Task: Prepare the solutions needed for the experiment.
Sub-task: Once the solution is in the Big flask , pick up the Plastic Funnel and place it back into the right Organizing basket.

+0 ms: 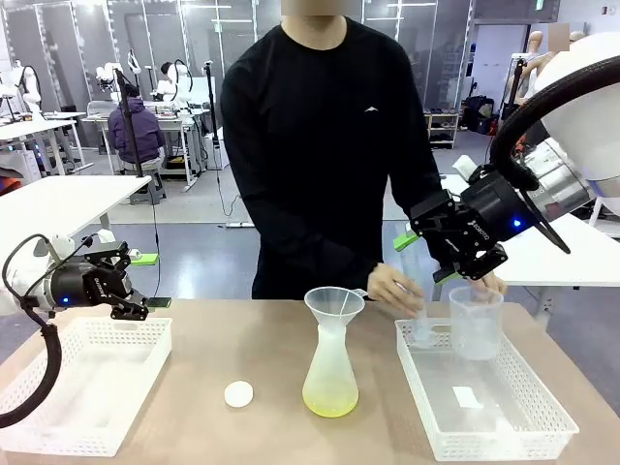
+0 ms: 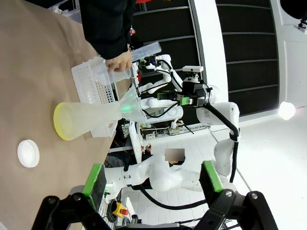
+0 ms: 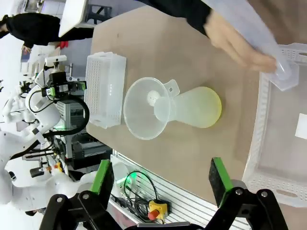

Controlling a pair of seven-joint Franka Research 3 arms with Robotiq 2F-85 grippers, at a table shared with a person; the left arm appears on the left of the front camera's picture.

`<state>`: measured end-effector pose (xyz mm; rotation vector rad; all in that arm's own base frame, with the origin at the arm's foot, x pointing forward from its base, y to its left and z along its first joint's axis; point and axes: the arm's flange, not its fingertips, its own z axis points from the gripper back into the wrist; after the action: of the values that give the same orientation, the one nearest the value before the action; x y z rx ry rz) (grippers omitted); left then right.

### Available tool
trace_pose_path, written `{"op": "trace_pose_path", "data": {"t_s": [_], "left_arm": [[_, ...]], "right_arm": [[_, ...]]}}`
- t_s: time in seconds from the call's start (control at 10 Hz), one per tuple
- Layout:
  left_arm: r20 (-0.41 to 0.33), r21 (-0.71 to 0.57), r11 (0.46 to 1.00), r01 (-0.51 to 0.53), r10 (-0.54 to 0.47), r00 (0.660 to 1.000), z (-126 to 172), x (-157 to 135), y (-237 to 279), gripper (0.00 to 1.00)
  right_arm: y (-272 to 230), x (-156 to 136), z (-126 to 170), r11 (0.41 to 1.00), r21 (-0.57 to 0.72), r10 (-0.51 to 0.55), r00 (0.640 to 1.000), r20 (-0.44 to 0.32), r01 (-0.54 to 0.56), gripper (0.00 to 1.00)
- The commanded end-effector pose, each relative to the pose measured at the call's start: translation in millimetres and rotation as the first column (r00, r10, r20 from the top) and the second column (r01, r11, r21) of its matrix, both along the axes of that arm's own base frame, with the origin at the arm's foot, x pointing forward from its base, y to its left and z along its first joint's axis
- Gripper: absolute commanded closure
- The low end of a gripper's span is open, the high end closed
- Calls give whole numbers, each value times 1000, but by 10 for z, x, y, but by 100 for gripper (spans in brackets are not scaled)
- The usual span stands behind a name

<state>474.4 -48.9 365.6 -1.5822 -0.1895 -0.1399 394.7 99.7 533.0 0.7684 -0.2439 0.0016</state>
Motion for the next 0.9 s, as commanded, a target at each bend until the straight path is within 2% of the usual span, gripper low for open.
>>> {"op": "trace_pose_path", "data": {"t_s": [0.0,0.1,0.5,0.8], "left_arm": [[9,-11,1000,-9,9,1000,33,-11,-15,0],[9,-11,1000,-9,9,1000,33,-11,-15,0],[9,-11,1000,-9,9,1000,33,-11,-15,0],[9,-11,1000,-9,9,1000,33,-11,-15,0]], "right_arm": [[-19,20,3,999,43,-14,1000,-18,15,0],[0,0,0,1000,0,0,1000,0,0,0],[-3,-5,6,1000,14,9,1000,-3,-9,0],[285,121,-43,998,11,57,997,-57,-57,0]]}}
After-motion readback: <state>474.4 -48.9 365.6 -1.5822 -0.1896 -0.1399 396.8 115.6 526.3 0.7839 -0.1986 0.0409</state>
